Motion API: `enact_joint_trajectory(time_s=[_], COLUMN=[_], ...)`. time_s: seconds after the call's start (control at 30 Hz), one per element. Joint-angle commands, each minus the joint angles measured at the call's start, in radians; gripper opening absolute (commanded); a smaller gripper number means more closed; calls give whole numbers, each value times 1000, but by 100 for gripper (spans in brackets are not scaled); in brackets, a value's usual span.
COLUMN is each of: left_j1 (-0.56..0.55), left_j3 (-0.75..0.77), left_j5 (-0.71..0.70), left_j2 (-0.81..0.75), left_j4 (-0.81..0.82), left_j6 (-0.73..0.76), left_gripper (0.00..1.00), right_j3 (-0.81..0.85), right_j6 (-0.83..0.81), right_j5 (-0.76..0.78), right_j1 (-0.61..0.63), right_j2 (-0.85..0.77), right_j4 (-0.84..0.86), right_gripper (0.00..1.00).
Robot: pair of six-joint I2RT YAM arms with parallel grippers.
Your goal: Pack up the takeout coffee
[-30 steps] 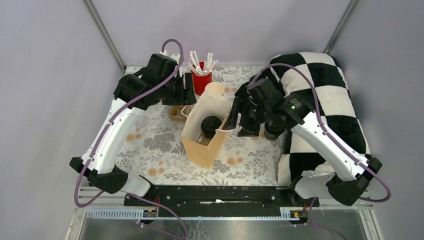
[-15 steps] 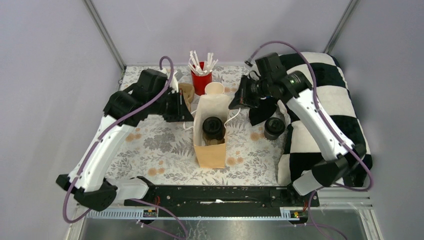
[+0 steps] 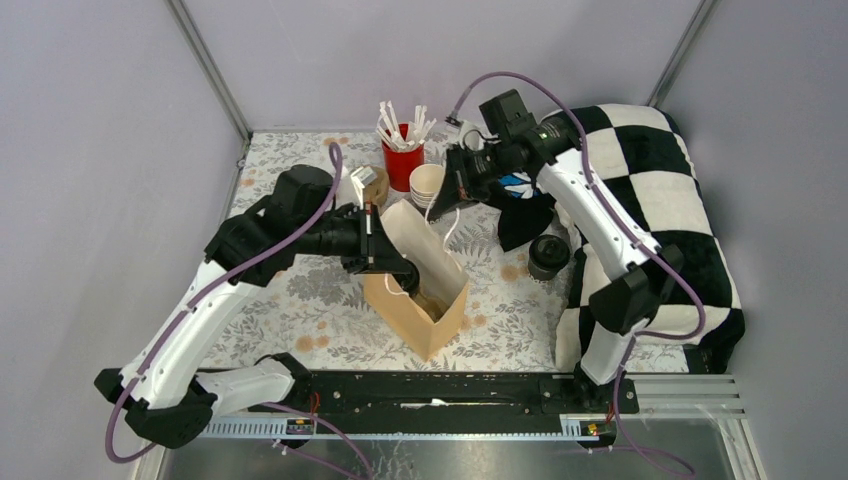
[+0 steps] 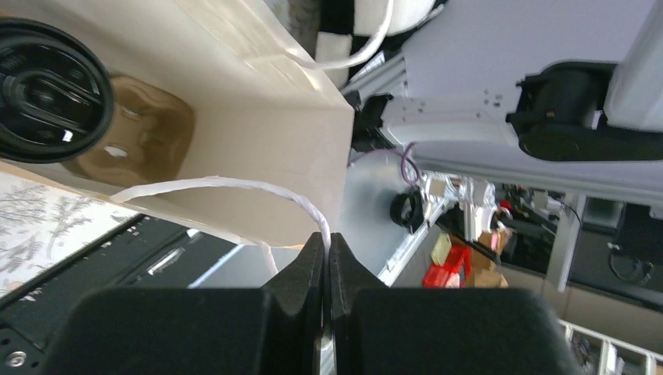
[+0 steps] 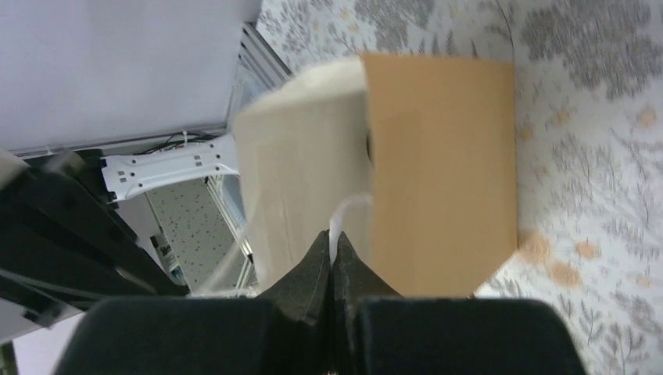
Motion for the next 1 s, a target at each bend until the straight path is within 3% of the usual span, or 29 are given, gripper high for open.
enact_joint_trajectory(time_s=[0.0,0.17,0.27,0.4,0.5,0.67,0.73,0.87,0.97], left_j1=[-57,-88,-95,-95,-95,-93,-93,-93,-93], left_j3=[15,42,53,75,123,248,267,289,271], left_j5=[15,34,44,23,-33,-222,-310,-424,-450], left_j2=[31,100,117,126,143,142,121,93,60], left_j4=[101,120,120,95,46,-51,-68,-100,-78], left_j6=[-17,13,32,69,113,198,224,271,297], left_gripper=[6,5,6,17,35,58,61,66,69], right_j3=[210,441,444,405,396,479,515,466,381], right_j6=[-44,-58,-46,-71,-53,-19,-11,-9,-31], right_j5=[-48,-13,-17,89,209,372,382,440,351], right_j1=[48,67,72,72,48,-26,-58,-138,-160], right_j2=[105,243,261,232,204,135,95,-20,-102], right_j4=[33,-52,-36,-80,-133,-233,-241,-251,-194], right_gripper=[2,2,4,25,49,86,99,100,100])
